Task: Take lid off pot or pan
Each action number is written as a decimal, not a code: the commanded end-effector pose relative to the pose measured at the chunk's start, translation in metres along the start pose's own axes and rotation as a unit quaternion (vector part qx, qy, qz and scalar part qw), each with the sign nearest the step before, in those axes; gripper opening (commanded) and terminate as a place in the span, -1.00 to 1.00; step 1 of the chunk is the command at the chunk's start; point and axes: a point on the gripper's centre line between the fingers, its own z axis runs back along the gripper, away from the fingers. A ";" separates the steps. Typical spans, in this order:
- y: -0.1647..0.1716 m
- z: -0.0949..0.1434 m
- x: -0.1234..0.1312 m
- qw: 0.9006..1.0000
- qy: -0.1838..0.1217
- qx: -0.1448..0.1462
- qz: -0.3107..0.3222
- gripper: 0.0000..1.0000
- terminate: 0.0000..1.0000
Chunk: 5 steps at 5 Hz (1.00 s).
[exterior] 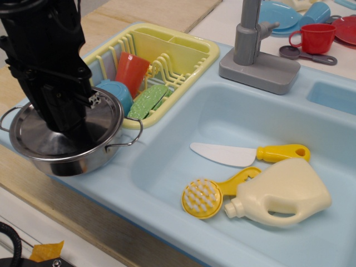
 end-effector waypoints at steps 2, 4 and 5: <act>0.002 0.038 0.034 0.999 0.004 0.040 -0.031 -1.00 -1.00; 0.016 0.050 0.088 0.996 -0.027 0.045 -0.078 -1.00 -1.00; 0.016 0.041 0.106 0.993 -0.045 0.034 -0.100 -1.00 -1.00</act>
